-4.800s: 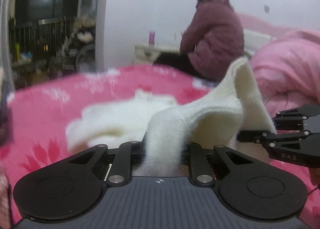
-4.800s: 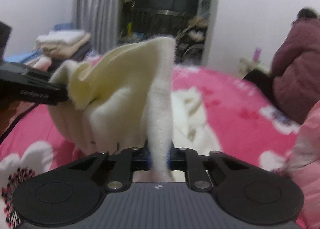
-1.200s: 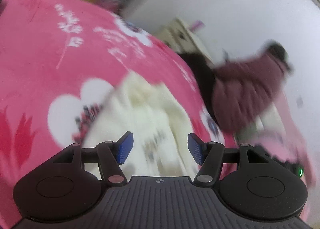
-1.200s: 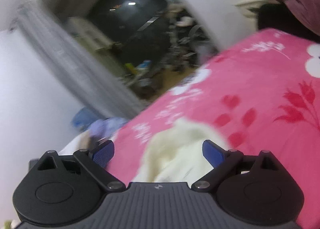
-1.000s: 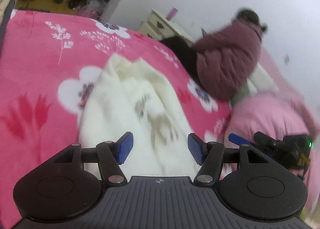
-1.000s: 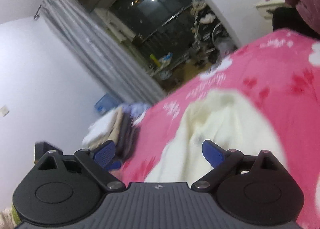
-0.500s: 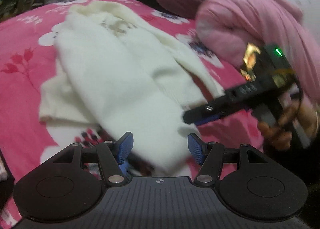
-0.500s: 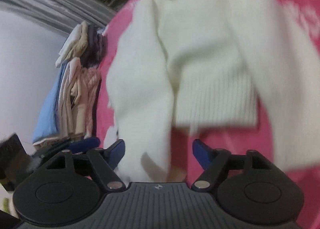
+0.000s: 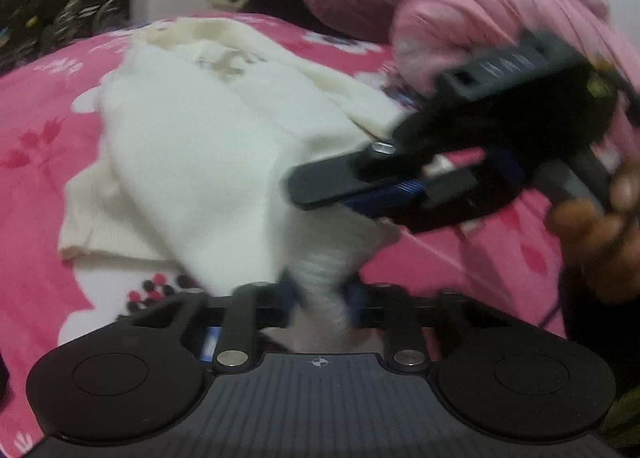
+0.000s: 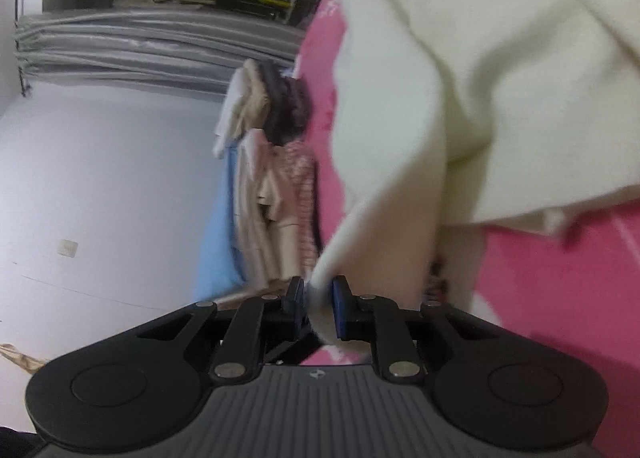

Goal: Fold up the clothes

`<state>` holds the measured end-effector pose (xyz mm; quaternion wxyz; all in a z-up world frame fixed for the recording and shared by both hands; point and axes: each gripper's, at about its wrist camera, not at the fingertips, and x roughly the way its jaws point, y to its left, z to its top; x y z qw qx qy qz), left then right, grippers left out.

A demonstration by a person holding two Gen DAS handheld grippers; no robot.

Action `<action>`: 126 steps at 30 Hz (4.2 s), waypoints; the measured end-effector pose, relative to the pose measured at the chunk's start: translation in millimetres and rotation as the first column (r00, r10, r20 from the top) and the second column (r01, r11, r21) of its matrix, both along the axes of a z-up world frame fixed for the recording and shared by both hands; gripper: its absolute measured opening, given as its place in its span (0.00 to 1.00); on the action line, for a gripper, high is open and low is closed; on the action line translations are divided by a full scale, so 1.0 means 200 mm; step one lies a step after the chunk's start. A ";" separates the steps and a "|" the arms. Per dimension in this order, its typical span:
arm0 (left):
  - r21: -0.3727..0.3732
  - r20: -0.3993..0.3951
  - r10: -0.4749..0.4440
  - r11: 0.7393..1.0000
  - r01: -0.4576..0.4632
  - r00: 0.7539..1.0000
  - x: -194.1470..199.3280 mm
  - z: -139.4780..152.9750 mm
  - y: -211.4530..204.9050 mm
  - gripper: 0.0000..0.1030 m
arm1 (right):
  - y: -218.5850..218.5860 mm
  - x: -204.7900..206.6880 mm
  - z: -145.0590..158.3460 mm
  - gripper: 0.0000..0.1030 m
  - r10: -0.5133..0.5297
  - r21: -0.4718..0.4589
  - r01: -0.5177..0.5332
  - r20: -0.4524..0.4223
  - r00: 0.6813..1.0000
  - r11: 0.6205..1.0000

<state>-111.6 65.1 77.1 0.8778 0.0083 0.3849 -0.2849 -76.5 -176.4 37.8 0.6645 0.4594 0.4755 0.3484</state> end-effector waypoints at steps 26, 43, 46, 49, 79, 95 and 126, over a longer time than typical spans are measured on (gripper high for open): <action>-0.126 0.150 0.861 0.504 -0.854 0.486 0.95 0.70 0.91 0.42 | -0.60 0.02 0.02 0.61 -0.393 -0.165 0.406 0.108 0.913 0.899; 0.123 0.098 0.431 0.889 -0.441 0.897 0.63 0.14 0.19 0.62 | -0.59 -0.06 -0.01 0.82 -0.244 -0.675 0.234 0.082 0.966 0.700; 0.168 0.090 0.463 0.866 -0.472 0.882 0.67 0.04 0.21 0.59 | -0.57 -0.09 -0.04 0.62 -0.213 -0.708 0.213 0.089 0.973 0.674; 0.189 0.089 0.460 0.863 -0.469 0.883 0.62 0.02 0.23 0.56 | -0.58 -0.10 -0.04 0.28 -0.199 -0.719 0.213 0.105 0.974 0.662; 0.066 -0.125 0.377 0.926 -0.372 0.918 0.55 -0.17 0.37 0.55 | -0.64 1.31 1.12 0.45 -0.366 -0.396 0.744 0.685 0.630 0.538; 0.074 -0.137 0.330 0.944 -0.323 0.934 0.56 -0.19 0.36 0.61 | -0.65 0.11 0.20 0.57 -0.390 -0.387 0.400 0.110 0.914 0.830; 0.202 0.043 0.263 0.942 -0.267 0.964 0.39 -0.15 0.31 0.67 | -0.57 0.02 -0.22 0.52 -0.444 -0.323 0.401 -0.070 0.893 0.857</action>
